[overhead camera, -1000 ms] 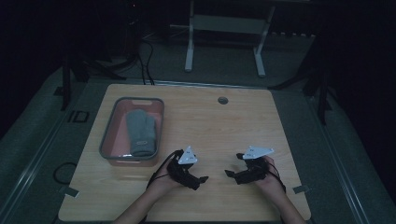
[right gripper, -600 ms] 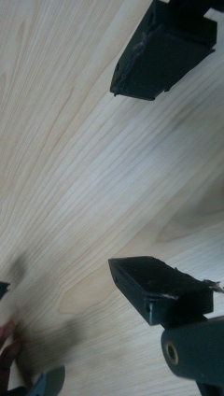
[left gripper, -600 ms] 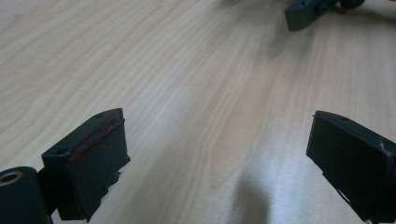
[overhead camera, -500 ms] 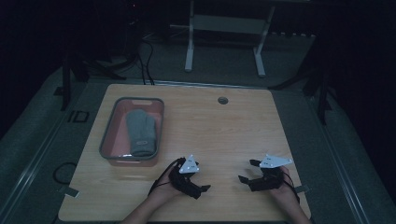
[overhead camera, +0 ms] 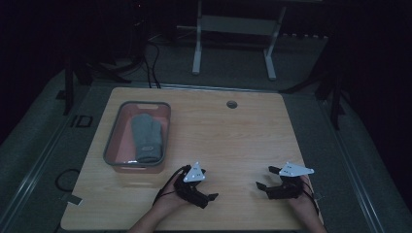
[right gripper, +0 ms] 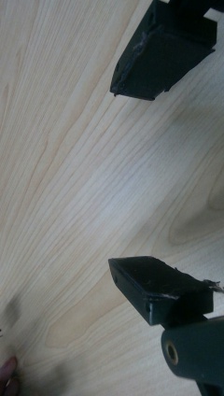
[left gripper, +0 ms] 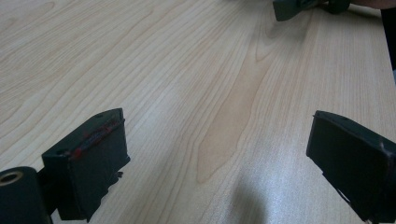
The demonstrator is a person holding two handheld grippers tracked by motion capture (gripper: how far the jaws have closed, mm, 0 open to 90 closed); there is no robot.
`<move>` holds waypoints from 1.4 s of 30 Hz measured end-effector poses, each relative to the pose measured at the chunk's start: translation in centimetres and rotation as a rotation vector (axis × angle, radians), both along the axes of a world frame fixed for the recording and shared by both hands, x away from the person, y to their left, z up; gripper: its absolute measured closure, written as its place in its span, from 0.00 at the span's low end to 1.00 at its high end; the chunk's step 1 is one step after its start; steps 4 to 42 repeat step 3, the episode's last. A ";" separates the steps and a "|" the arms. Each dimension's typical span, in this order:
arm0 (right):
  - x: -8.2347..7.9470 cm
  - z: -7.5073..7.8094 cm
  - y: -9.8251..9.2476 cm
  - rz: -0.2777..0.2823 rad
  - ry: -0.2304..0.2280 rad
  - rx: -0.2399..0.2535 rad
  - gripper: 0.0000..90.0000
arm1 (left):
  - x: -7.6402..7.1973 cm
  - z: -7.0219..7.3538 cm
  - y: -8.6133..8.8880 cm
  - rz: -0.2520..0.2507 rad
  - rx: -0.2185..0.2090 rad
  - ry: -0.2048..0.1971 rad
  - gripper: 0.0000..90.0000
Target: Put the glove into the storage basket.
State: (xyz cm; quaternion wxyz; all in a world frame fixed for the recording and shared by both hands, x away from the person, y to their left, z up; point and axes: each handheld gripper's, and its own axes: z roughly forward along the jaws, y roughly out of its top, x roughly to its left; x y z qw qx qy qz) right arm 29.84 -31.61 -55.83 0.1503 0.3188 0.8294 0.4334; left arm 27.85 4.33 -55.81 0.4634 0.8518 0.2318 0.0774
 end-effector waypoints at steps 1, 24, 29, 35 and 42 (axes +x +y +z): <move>0.0 0.0 0.0 -0.001 -0.001 -0.001 0.15 | 0.0 0.0 0.0 0.001 0.002 0.002 0.06; 0.0 0.0 0.1 0.003 0.000 -0.002 0.15 | 0.1 0.0 0.0 0.004 -0.004 0.002 0.06; 0.0 0.0 0.1 0.003 0.000 -0.002 0.15 | 0.1 0.0 0.0 0.004 -0.004 0.002 0.06; 0.0 0.0 0.1 0.003 0.000 -0.002 0.15 | 0.1 0.0 0.0 0.004 -0.004 0.002 0.06; 0.0 0.0 0.1 0.003 0.000 -0.002 0.15 | 0.1 0.0 0.0 0.004 -0.004 0.002 0.06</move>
